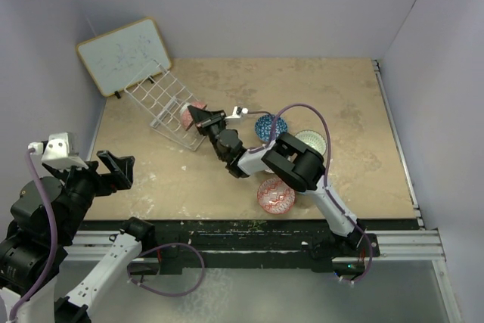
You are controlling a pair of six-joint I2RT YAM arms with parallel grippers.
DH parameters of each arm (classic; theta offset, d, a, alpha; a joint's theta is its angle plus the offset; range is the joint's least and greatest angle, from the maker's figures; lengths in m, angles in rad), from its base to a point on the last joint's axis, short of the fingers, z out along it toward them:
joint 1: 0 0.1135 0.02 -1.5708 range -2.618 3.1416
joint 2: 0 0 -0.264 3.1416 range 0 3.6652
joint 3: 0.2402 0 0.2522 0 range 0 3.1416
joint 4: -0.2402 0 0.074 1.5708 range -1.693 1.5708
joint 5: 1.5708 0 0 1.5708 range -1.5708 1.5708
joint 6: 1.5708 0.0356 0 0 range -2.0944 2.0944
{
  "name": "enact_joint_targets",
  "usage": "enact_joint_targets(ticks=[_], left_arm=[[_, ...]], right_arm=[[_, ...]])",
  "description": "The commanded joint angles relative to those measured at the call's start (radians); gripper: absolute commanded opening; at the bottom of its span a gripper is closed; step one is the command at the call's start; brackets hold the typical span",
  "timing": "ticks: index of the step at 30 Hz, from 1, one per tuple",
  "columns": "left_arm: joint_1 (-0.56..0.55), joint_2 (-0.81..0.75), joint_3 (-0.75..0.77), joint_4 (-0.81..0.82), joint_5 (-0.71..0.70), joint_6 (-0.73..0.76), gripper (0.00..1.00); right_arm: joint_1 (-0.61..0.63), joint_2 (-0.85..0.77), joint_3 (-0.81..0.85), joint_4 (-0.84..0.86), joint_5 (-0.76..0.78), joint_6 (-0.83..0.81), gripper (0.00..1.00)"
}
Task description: Load the bowls into the dish rack
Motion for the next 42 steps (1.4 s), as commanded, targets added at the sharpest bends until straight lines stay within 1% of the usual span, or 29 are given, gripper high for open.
enact_joint_targets(ticks=[1,3,5,8,14,17,20,27,28,30,31,33,34,38,40,42], left_arm=[[0.002,-0.005,-0.001,0.025,0.006,0.03,0.99],[0.001,-0.005,0.003,0.024,0.006,0.031,0.99],[0.002,-0.006,0.009,0.019,0.006,0.032,0.99],[0.001,-0.011,0.012,0.013,0.001,0.032,0.99],[0.001,-0.023,0.006,0.002,-0.007,0.033,0.99],[0.002,-0.023,0.001,0.005,-0.005,0.035,0.99],[0.002,-0.026,-0.009,0.012,-0.004,0.036,0.99],[0.002,-0.031,-0.018,0.016,-0.003,0.039,0.99],[0.001,-0.032,-0.019,0.018,-0.003,0.04,0.99],[0.002,-0.033,-0.02,0.021,-0.002,0.041,0.99],[0.002,-0.033,-0.021,0.021,-0.002,0.042,0.99],[0.002,-0.034,-0.022,0.022,-0.001,0.044,0.99],[0.001,-0.034,-0.022,0.023,-0.001,0.044,0.99],[0.001,-0.037,-0.027,0.022,-0.002,0.05,0.99],[0.002,-0.035,-0.029,0.023,-0.002,0.05,0.99],[0.001,-0.036,-0.03,0.024,0.0,0.05,0.99]], right_arm=[[-0.022,0.003,0.066,0.004,-0.036,-0.007,0.02],[-0.022,0.017,0.074,0.0,-0.046,-0.001,0.06],[-0.022,0.036,0.081,0.006,-0.052,0.008,0.09],[-0.024,0.062,0.084,0.044,-0.06,0.011,0.08],[-0.032,0.117,0.085,0.196,-0.093,-0.025,0.05],[-0.036,0.155,0.097,0.32,-0.132,-0.077,0.05],[-0.04,0.191,0.112,0.396,-0.148,-0.076,0.05],[-0.042,0.186,0.127,0.376,-0.171,-0.112,0.05],[-0.042,0.182,0.131,0.355,-0.174,-0.109,0.08],[-0.042,0.179,0.14,0.314,-0.174,-0.099,0.18],[-0.042,0.18,0.142,0.298,-0.172,-0.087,0.21],[-0.042,0.188,0.142,0.29,-0.165,-0.069,0.24],[-0.042,0.193,0.14,0.298,-0.164,-0.064,0.23],[-0.042,0.213,0.136,0.366,-0.163,-0.058,0.15],[-0.043,0.212,0.136,0.362,-0.162,-0.055,0.15],[-0.043,0.204,0.132,0.353,-0.158,-0.06,0.2]])
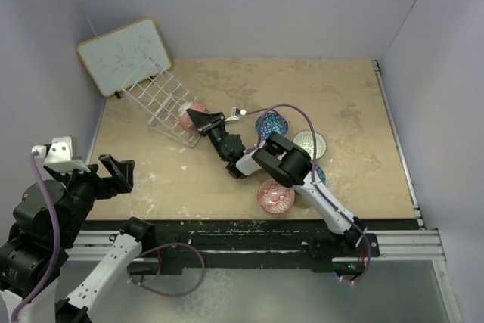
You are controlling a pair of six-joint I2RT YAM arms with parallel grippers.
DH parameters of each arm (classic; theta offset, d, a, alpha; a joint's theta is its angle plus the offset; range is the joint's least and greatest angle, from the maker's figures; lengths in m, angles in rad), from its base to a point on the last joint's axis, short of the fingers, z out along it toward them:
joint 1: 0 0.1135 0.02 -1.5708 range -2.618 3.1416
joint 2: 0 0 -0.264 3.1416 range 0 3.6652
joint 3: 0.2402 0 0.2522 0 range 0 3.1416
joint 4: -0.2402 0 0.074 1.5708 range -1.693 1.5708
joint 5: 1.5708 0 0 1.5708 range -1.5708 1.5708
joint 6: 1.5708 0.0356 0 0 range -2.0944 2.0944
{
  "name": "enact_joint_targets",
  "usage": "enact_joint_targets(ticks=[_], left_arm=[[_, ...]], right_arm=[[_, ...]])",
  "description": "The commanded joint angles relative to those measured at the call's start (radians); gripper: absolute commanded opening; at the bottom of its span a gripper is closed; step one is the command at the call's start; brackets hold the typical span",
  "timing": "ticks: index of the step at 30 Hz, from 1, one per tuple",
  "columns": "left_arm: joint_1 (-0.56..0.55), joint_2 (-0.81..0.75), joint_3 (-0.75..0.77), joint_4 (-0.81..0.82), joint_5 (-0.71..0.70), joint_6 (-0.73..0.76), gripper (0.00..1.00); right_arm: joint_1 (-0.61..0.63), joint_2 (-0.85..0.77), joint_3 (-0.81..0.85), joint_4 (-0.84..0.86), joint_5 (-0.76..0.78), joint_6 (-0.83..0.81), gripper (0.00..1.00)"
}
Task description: Load the bowls into the dish rack
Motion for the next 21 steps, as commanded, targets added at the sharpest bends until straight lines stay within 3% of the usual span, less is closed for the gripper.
enact_joint_targets(ticks=[1,5,13,14,15,21], left_arm=[[0.002,-0.008,-0.006,0.036,0.002,0.025,0.99],[0.001,-0.012,-0.011,0.039,0.004,0.024,0.99],[0.001,-0.015,-0.015,0.048,0.012,0.017,0.99],[0.002,-0.014,-0.014,0.048,0.012,0.016,0.99],[0.001,-0.015,-0.012,0.048,0.012,0.014,0.99],[0.002,-0.015,0.001,0.047,0.014,0.005,0.99]], right_arm=[[-0.005,-0.002,0.015,0.109,0.006,-0.003,0.25],[0.001,-0.037,-0.03,0.069,0.05,0.006,0.49],[0.002,-0.084,-0.094,0.023,0.082,0.044,0.81],[0.003,-0.092,-0.102,0.017,0.086,0.043,0.94],[0.003,-0.102,-0.108,0.009,0.089,0.043,0.99],[0.004,-0.152,-0.126,-0.035,0.089,0.021,1.0]])
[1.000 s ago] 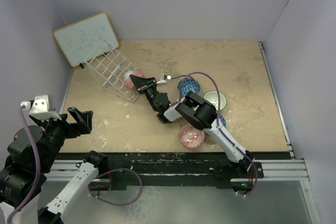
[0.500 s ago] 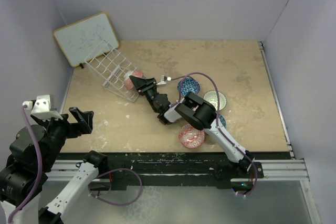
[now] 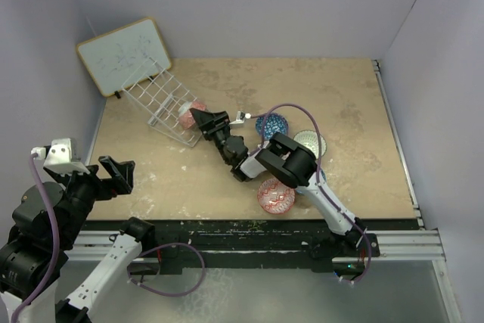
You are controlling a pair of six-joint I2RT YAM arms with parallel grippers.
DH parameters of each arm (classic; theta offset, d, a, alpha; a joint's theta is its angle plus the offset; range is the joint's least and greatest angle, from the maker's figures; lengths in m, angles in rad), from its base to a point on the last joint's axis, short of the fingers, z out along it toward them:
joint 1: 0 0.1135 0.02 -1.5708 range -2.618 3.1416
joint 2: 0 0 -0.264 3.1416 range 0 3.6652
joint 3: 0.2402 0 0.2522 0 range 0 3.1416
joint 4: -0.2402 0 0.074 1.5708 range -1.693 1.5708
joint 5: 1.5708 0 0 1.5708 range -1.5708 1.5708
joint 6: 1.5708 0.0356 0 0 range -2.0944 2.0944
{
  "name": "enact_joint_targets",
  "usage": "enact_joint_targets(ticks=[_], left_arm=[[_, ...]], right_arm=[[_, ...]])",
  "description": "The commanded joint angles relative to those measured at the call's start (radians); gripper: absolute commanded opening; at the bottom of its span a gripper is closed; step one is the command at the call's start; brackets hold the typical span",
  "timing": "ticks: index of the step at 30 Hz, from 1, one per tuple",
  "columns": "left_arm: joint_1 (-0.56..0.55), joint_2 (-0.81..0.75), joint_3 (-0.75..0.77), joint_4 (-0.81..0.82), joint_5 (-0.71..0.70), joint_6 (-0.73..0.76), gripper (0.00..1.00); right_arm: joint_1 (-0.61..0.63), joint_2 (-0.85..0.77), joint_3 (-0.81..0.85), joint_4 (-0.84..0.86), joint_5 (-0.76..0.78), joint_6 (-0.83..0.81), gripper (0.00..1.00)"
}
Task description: Load the bowls into the dish rack
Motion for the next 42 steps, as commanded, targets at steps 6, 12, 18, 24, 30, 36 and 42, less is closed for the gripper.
enact_joint_targets(ticks=[6,12,18,24,30,36,42], left_arm=[[0.002,-0.002,0.017,0.044,0.015,-0.004,0.99],[0.001,-0.007,0.024,0.038,0.024,-0.015,0.99],[0.002,-0.01,0.028,0.033,0.032,-0.027,0.99],[0.001,0.012,0.045,0.03,0.032,-0.027,0.99],[0.001,0.019,0.046,0.041,0.02,-0.026,0.99],[0.001,0.028,0.064,0.033,0.011,-0.039,0.99],[0.002,0.038,0.07,0.034,-0.001,-0.046,0.99]], right_arm=[[0.014,-0.165,-0.066,-0.024,0.037,-0.02,1.0],[0.015,-0.192,-0.115,-0.067,0.031,0.002,1.0],[0.025,-0.227,-0.148,-0.137,0.032,-0.001,1.0],[0.027,-0.342,-0.209,-0.265,0.025,-0.03,1.0],[0.033,-0.417,-0.277,-0.273,0.011,-0.055,1.0],[0.057,-0.539,-0.373,-0.354,-0.033,-0.084,1.0],[0.076,-0.745,-0.432,-0.608,-0.066,-0.167,1.0]])
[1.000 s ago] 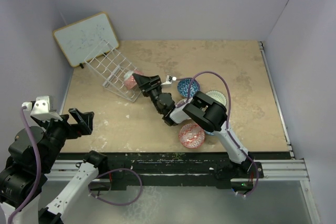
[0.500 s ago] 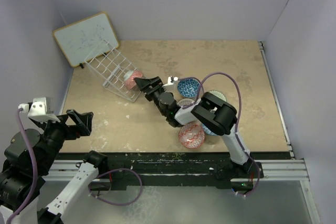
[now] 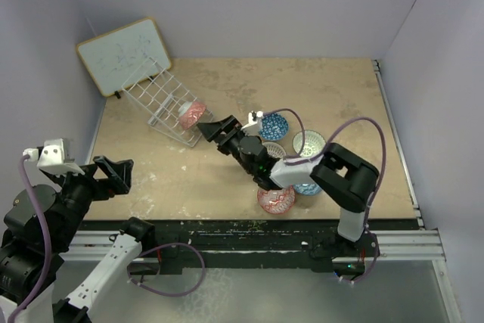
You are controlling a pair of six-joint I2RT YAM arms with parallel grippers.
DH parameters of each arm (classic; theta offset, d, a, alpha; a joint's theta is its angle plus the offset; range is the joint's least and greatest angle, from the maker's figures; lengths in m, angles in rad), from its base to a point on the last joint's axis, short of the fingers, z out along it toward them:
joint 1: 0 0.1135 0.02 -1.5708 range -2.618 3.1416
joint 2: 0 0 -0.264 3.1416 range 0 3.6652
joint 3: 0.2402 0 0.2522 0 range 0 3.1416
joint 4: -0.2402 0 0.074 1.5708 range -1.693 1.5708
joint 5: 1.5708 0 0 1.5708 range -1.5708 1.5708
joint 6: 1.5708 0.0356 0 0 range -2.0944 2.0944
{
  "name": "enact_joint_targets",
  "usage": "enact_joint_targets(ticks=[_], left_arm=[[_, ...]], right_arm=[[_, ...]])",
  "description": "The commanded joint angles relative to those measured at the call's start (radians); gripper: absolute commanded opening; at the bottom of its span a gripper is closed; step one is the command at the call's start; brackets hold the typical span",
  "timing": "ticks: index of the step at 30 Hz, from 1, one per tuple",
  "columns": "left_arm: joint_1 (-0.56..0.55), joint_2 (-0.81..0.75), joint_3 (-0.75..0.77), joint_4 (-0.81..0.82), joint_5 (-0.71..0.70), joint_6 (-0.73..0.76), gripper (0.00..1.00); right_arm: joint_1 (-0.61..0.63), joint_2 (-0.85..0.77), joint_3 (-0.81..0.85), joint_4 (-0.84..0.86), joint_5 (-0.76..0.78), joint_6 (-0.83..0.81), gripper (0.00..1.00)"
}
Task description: Load the bowls into the dish rack
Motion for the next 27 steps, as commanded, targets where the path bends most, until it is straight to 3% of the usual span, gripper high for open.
enact_joint_targets(ticks=[1,9,15,20,27], left_arm=[[0.001,0.032,0.032,0.036,-0.022,-0.015,0.99],[0.002,0.071,0.089,0.026,-0.029,-0.008,0.99],[0.002,0.089,0.134,-0.006,-0.022,-0.012,0.99],[0.002,0.076,0.123,-0.023,-0.029,-0.015,0.99],[0.001,0.08,0.128,-0.04,-0.038,-0.011,0.99]], right_arm=[[0.023,-0.188,0.004,-0.234,-0.034,-0.117,1.0],[0.056,-0.403,0.178,-0.963,-0.004,-0.384,1.0],[0.056,-0.454,0.343,-1.498,0.144,-0.522,1.0],[0.056,-0.422,0.405,-1.704,0.242,-0.593,0.95],[0.056,-0.299,0.431,-1.756,0.224,-0.643,0.88]])
